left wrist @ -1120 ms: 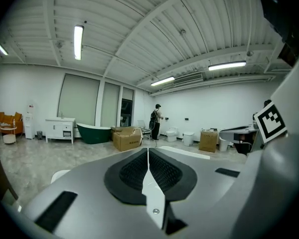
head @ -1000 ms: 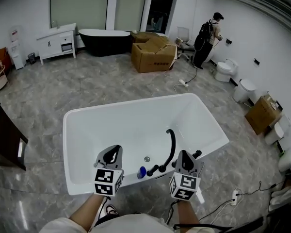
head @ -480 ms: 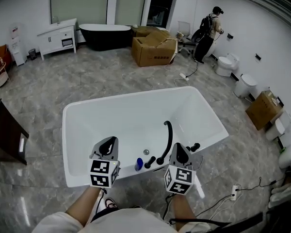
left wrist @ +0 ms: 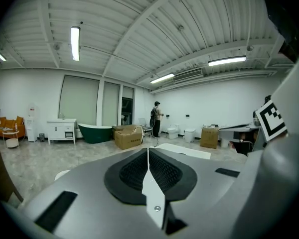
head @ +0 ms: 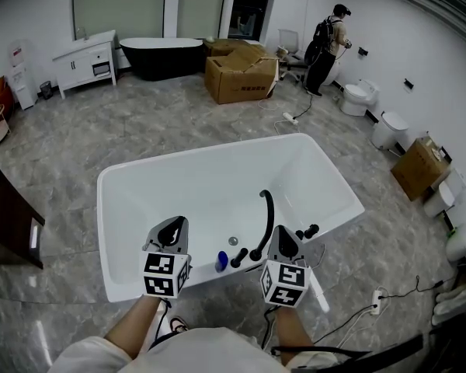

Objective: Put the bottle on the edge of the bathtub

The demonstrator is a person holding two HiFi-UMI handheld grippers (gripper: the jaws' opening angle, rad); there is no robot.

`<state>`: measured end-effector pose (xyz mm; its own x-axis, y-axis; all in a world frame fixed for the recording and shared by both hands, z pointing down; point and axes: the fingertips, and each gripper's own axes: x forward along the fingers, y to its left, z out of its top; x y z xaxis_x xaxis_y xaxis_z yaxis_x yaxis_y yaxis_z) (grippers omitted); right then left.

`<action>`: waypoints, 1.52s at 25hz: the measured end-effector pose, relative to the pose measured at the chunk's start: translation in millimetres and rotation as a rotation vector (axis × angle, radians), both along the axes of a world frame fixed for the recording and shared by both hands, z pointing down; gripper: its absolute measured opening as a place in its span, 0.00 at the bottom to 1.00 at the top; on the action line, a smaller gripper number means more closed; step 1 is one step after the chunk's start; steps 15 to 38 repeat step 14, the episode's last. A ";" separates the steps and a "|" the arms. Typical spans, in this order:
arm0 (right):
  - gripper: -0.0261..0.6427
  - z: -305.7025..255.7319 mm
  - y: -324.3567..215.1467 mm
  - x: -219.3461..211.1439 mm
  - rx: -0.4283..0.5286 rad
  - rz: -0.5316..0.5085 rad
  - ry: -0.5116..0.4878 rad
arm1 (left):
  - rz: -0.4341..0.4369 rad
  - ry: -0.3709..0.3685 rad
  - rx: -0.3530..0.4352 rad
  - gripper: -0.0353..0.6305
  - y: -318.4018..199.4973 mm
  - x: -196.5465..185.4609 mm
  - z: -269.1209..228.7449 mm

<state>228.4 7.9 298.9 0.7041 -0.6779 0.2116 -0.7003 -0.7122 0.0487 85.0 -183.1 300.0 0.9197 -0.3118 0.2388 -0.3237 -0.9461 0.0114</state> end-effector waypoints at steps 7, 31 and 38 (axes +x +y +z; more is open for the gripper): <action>0.08 1.4 -2.5 4.4 -0.019 -0.002 -0.006 | 0.009 -0.001 -0.007 0.09 1.5 9.3 0.9; 0.08 5.4 -0.7 2.7 -0.032 0.001 -0.004 | 0.019 0.001 -0.011 0.09 6.5 11.5 6.0; 0.08 5.4 -0.7 2.7 -0.032 0.001 -0.004 | 0.019 0.001 -0.011 0.09 6.5 11.5 6.0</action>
